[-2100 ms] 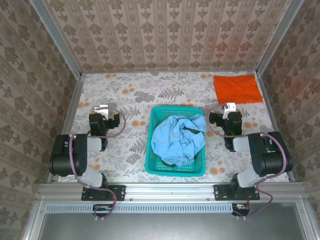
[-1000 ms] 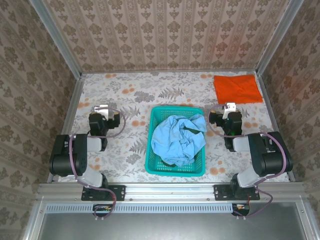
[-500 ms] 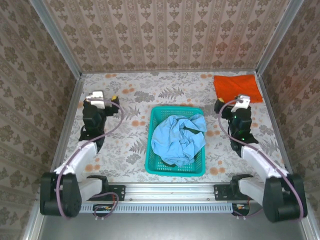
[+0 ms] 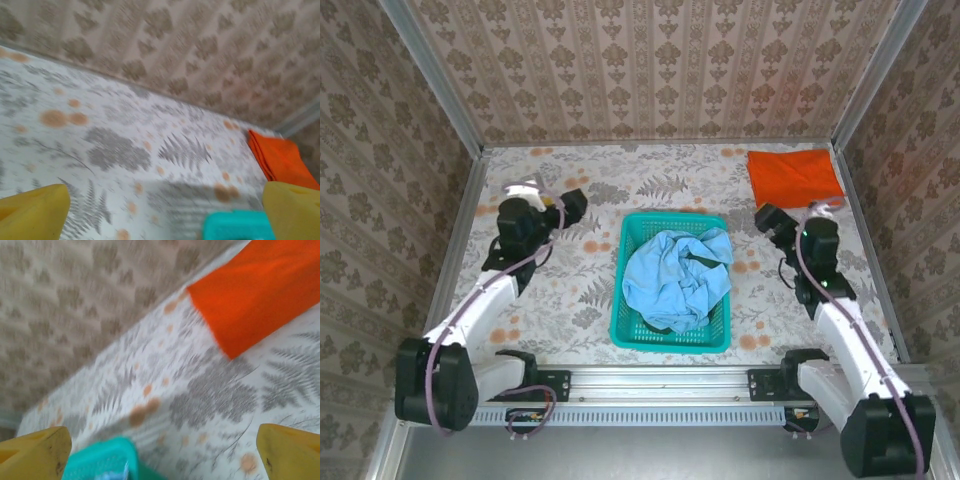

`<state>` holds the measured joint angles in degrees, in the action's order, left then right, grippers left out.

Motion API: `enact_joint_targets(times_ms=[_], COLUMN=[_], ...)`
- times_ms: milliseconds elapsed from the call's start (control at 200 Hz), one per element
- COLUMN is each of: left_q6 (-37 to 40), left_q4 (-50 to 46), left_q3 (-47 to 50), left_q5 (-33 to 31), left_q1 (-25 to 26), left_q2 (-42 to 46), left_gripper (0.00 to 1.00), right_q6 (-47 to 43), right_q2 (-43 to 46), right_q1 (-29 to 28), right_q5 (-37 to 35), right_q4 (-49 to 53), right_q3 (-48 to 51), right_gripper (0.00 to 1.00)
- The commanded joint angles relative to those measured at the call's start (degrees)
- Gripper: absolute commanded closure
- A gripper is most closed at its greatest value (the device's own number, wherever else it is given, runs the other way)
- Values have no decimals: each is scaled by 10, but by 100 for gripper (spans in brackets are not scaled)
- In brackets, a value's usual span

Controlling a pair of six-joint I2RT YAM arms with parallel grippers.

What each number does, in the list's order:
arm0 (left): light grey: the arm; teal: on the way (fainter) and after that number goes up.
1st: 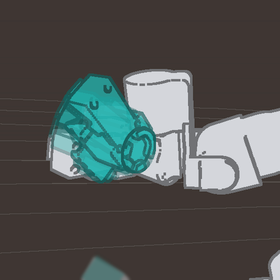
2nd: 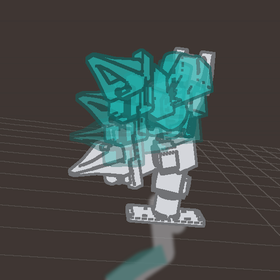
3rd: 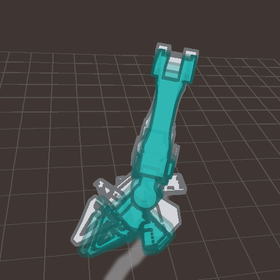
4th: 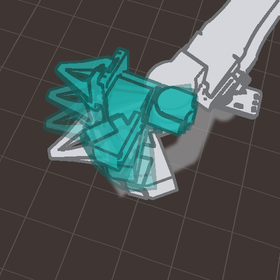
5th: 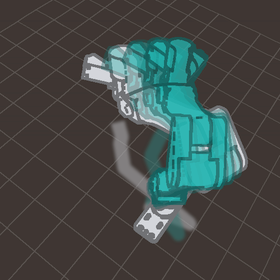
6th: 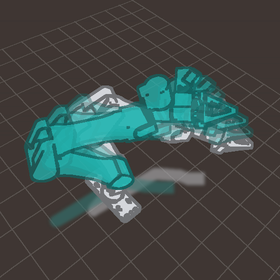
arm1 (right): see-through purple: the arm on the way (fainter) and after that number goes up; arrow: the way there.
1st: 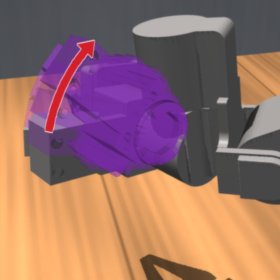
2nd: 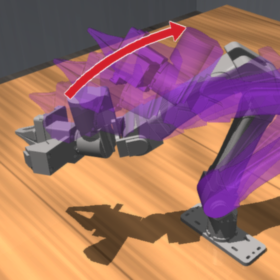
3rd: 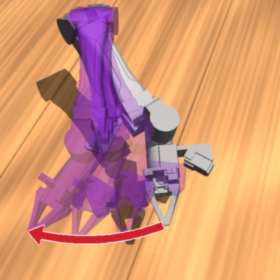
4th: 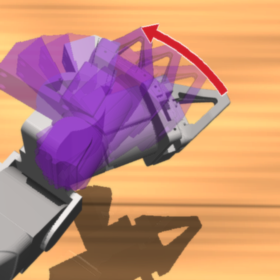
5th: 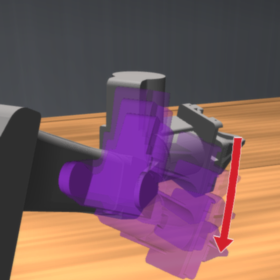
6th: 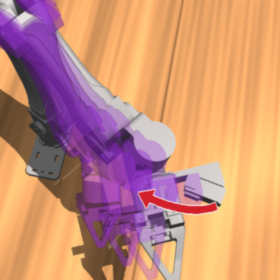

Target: Fold and stack the t-shirts

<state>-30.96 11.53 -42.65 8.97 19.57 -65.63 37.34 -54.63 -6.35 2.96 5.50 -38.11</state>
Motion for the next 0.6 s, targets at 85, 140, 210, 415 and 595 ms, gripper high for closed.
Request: enact_joint_targets(times_ms=[85,140,210,415,595], left_q6=[29,16,6,8,-5], left_q4=[-308,-354,-388,-430,-396], left_q3=[-137,-141,-125,-78,-46], left_q5=[-70,-81,-86,-10,43], left_q1=[95,110,124,130,139], left_q2=[-46,-45,-33,-28,-49], left_gripper=[6,7,7,14,22], right_q6=[-57,-61,-65,-67,-50], right_q2=[-74,-92,-123,-307,-399], right_q1=[-173,-225,-291,-383,-388], right_q5=[-20,-28,-43,-77,-85], right_q4=[250,280,286,304,302], right_q3=[-136,-153,-170,-243,-283], right_gripper=[18,20,19,17,35])
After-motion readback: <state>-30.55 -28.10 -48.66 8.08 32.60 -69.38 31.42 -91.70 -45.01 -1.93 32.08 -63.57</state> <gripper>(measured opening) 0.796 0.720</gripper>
